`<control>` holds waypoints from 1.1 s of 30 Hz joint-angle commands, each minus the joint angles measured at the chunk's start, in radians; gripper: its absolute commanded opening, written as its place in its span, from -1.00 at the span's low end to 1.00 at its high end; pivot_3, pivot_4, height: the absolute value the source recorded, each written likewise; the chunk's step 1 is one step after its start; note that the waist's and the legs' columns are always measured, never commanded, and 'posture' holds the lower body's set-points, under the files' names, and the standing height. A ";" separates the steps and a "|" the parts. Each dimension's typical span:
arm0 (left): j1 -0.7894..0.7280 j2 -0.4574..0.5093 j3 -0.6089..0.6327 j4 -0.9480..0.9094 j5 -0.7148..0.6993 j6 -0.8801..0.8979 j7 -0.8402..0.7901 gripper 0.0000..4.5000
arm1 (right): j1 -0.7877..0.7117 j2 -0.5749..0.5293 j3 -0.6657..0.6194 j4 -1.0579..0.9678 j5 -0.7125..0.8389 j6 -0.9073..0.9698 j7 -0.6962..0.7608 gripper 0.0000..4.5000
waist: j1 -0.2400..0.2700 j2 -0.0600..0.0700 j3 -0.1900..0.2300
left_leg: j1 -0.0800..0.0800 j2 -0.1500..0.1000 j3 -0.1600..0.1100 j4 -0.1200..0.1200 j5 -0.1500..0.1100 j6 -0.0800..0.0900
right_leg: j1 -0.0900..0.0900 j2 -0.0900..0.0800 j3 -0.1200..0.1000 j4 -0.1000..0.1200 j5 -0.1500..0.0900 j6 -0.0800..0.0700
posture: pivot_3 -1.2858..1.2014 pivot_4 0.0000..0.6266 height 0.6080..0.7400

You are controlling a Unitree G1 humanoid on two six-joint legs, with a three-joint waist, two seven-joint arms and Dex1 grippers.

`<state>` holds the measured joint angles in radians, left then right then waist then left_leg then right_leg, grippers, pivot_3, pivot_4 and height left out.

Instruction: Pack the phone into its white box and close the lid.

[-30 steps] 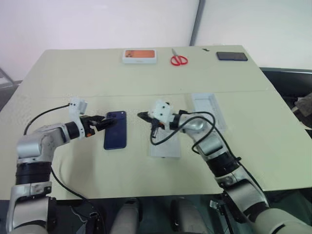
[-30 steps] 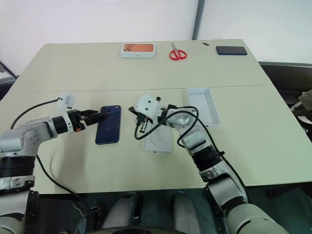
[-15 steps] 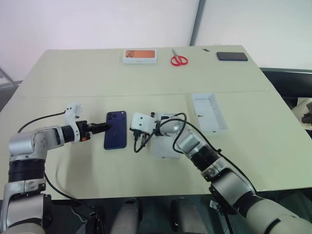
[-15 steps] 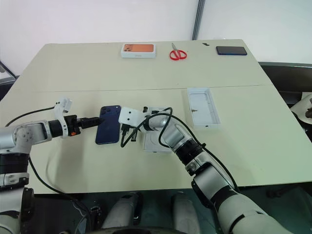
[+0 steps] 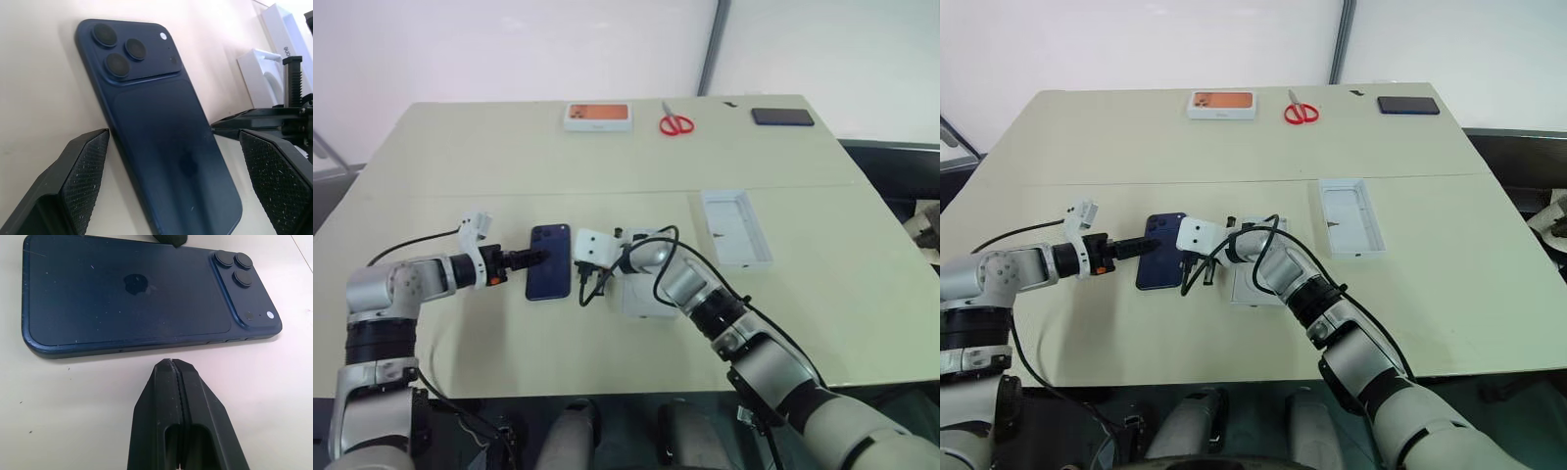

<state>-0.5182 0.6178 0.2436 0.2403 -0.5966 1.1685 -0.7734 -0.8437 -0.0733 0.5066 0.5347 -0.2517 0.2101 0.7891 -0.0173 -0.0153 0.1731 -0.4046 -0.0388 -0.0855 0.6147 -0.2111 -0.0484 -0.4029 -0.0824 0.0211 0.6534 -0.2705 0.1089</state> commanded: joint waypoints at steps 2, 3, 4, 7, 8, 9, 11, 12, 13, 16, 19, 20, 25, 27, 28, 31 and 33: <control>0.014 -0.073 -0.042 0.030 -0.033 0.096 0.016 0.97 | -0.005 0.009 0.005 -0.018 -0.005 -0.006 0.006 -1.00 | 0.003 0.001 -0.001 | 0.000 0.000 0.000 0.000 0.000 0.000 | 0.000 0.000 0.000 0.000 0.000 0.000 | 0.03 -0.52 1.00; 0.007 -0.086 -0.034 0.030 -0.042 0.106 0.017 0.97 | -0.004 0.009 0.003 -0.021 -0.004 -0.004 0.007 -1.00 | 0.004 0.001 -0.001 | 0.000 0.000 0.000 0.000 0.000 0.000 | 0.000 0.000 0.000 0.000 0.000 0.000 | 0.03 -0.52 1.00; -0.003 -0.100 -0.026 0.031 -0.051 0.118 0.019 0.97 | -0.003 0.007 0.002 -0.021 -0.004 -0.003 0.008 -1.00 | 0.004 0.001 -0.001 | 0.000 -0.001 0.000 0.000 0.000 0.000 | 0.001 0.000 0.000 0.000 0.000 0.000 | 0.03 -0.52 1.00; -0.024 -0.132 -0.020 0.020 -0.061 0.146 0.029 0.97 | -0.004 0.002 0.001 -0.018 -0.010 -0.012 0.006 -1.00 | 0.006 0.001 -0.002 | 0.000 -0.001 0.000 0.000 0.000 0.000 | 0.002 -0.001 -0.001 -0.001 0.000 0.000 | 0.03 -0.52 1.00; -0.032 -0.141 -0.013 0.012 -0.069 0.161 0.032 0.97 | -0.003 0.000 0.002 -0.015 -0.013 -0.014 0.005 -1.00 | 0.006 0.001 -0.002 | 0.000 -0.001 0.000 0.000 0.000 0.000 | 0.002 -0.001 -0.001 -0.001 0.000 0.000 | 0.03 -0.52 1.00; -0.039 -0.148 -0.002 0.008 -0.076 0.175 0.036 0.97 | -0.003 -0.001 0.002 -0.013 -0.014 -0.015 0.005 -1.00 | 0.006 0.001 -0.002 | 0.000 -0.001 0.000 0.000 0.000 0.000 | 0.002 -0.001 -0.001 -0.001 0.000 0.000 | 0.03 -0.52 1.00; -0.047 -0.150 0.007 0.008 -0.085 0.199 0.032 0.97 | -0.005 -0.004 0.001 -0.007 -0.020 -0.021 -0.003 -1.00 | 0.004 0.001 -0.002 | 0.000 -0.001 0.000 0.000 0.000 0.000 | 0.002 -0.001 -0.001 -0.001 0.000 0.000 | 0.03 -0.52 1.00; -0.041 -0.143 -0.003 0.006 -0.074 0.186 0.032 0.97 | -0.005 -0.004 -0.002 -0.007 -0.018 -0.020 -0.002 -1.00 | 0.003 0.001 -0.002 | 0.000 -0.001 0.000 0.000 0.000 0.000 | 0.001 -0.001 -0.001 -0.001 0.000 0.000 | 0.03 -0.52 1.00; -0.036 -0.137 -0.011 0.003 -0.064 0.175 0.032 0.97 | -0.004 -0.005 -0.003 -0.008 -0.017 -0.019 -0.001 -1.00 | 0.001 0.001 -0.002 | 0.000 -0.001 0.000 0.000 0.000 0.000 | 0.001 -0.001 -0.001 -0.001 0.000 0.000 | 0.03 -0.52 1.00; -0.047 -0.123 0.004 0.024 -0.047 0.124 0.033 0.97 | -0.002 -0.011 -0.006 -0.005 -0.018 -0.025 -0.002 -1.00 | 0.000 0.001 -0.002 | 0.000 -0.001 0.000 0.000 0.000 0.000 | 0.001 0.000 -0.001 -0.001 0.000 0.000 | 0.03 -0.52 1.00; -0.055 -0.115 0.037 0.063 -0.043 0.101 0.048 0.97 | 0.002 -0.013 -0.005 -0.007 -0.020 -0.027 -0.003 -1.00 | 0.000 0.001 -0.002 | 0.000 -0.001 0.000 0.000 0.000 0.000 | 0.001 0.000 -0.001 -0.001 0.000 0.000 | 0.03 -0.52 1.00; -0.056 -0.113 0.043 0.070 -0.045 0.099 0.049 0.97 | 0.004 -0.014 -0.004 -0.008 -0.021 -0.027 -0.003 -1.00 | -0.001 0.001 -0.002 | 0.000 -0.001 0.000 0.000 0.000 0.000 | 0.001 0.000 -0.001 -0.001 0.000 0.000 | 0.03 -0.52 1.00; -0.036 -0.082 0.054 0.060 -0.054 0.079 0.042 0.97 | 0.011 -0.016 0.002 -0.015 -0.024 -0.029 0.001 -1.00 | -0.006 0.001 -0.002 | 0.000 0.000 -0.001 0.000 0.000 0.000 | 0.000 0.000 0.000 -0.001 0.000 0.000 | 0.03 -0.52 1.00; -0.042 -0.082 0.068 0.091 -0.053 0.060 0.048 0.97 | 0.013 -0.016 0.002 -0.017 -0.023 -0.030 0.002 -1.00 | -0.007 0.001 -0.002 | 0.000 0.000 -0.001 -0.001 0.000 0.000 | 0.000 0.000 0.000 -0.001 0.000 0.000 | 0.03 -0.52 1.00; -0.043 -0.084 0.071 0.100 -0.052 0.049 0.049 0.97 | 0.013 -0.015 0.003 -0.018 -0.023 -0.031 0.003 -1.00 | -0.008 0.001 -0.002 | 0.000 0.000 -0.001 -0.001 0.000 0.000 | 0.000 0.000 0.000 -0.001 0.000 0.000 | 0.03 -0.52 1.00; -0.054 -0.091 0.075 0.116 -0.052 0.029 0.062 0.97 | 0.015 -0.017 0.005 -0.021 -0.024 -0.034 0.008 -1.00 | -0.012 0.001 -0.002 | 0.001 0.000 -0.001 -0.001 0.000 0.000 | 0.000 0.000 0.000 0.000 0.000 0.000 | 0.03 -0.52 1.00; -0.062 -0.089 0.082 0.126 -0.054 0.018 0.067 0.97 | 0.015 -0.018 0.006 -0.022 -0.026 -0.037 0.010 -1.00 | -0.014 0.001 -0.002 | 0.001 0.000 -0.001 -0.001 0.000 0.000 | 0.000 0.000 0.000 0.000 0.000 0.000 | 0.03 -0.52 1.00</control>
<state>-0.5761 0.5121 0.3072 0.3432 -0.6769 1.2107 -0.7432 -0.8340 -0.0873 0.5061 0.5326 -0.2709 0.1778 0.7941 -0.0314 -0.0147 0.1714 -0.4040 -0.0387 -0.0867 0.6135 -0.2110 -0.0487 -0.4029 -0.0821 0.0209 0.6529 -0.2705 0.1088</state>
